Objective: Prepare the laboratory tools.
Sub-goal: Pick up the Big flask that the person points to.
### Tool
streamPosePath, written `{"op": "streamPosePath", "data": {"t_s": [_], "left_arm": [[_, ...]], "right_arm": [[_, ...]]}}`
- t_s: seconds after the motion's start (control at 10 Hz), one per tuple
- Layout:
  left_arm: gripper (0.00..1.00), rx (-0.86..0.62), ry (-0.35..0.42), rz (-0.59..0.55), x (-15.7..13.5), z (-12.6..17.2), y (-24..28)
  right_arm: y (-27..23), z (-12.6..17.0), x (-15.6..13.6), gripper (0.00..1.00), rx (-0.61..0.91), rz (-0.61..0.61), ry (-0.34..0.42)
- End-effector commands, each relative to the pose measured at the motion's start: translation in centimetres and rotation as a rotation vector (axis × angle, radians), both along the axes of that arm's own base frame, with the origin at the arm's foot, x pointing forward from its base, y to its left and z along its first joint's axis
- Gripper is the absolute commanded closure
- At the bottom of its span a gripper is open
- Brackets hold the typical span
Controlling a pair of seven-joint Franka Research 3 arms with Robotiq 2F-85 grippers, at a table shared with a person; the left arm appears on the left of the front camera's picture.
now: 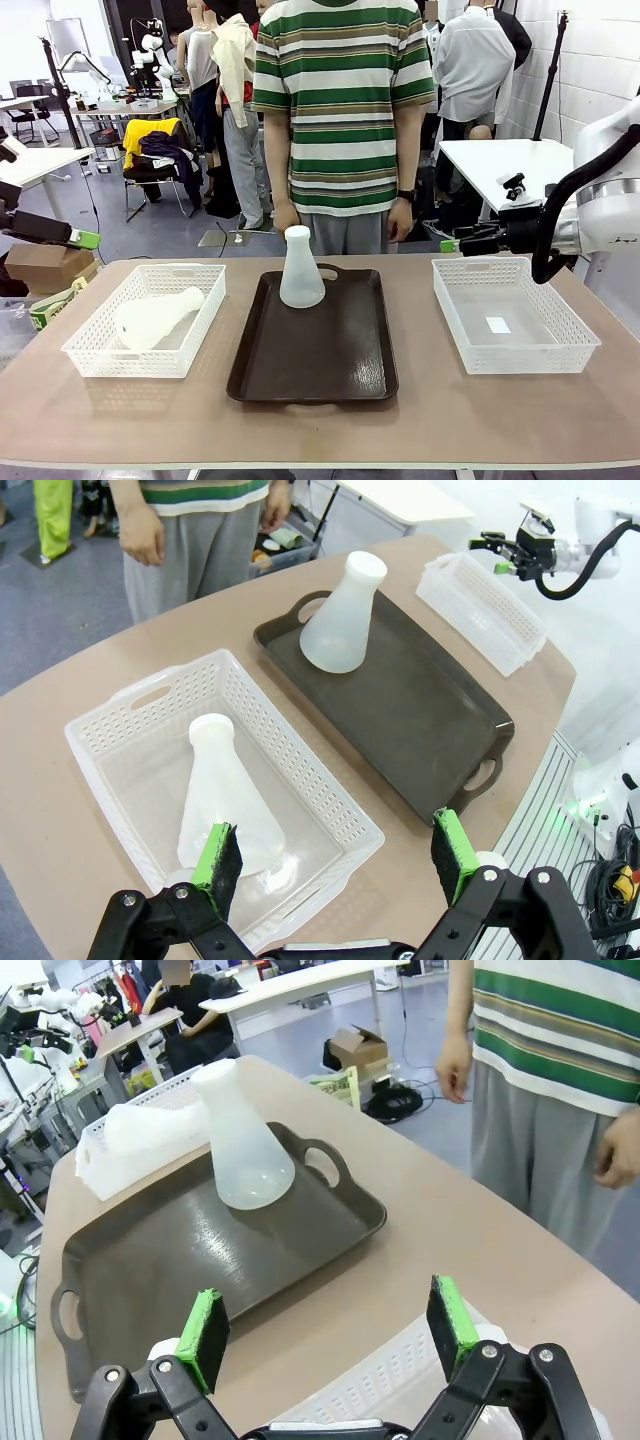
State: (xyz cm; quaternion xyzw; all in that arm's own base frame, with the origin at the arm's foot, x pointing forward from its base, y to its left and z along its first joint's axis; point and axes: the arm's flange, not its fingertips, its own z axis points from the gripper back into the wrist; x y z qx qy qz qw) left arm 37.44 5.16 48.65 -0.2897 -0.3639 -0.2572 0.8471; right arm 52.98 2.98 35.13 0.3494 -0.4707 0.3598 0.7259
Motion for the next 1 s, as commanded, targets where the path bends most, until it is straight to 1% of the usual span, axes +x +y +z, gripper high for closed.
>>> {"op": "streamPosePath", "data": {"t_s": [0.0, 0.9], "left_arm": [[0.00, -0.012, -0.027, -0.013, 0.19, -0.30, 0.12], [0.00, -0.012, -0.027, -0.013, 0.19, -0.30, 0.12]], "right_arm": [[-0.01, 0.10, -0.03, 0.00, 0.000, -0.001, -0.002], [-0.01, 0.10, -0.03, 0.00, 0.000, -0.001, -0.002]]}}
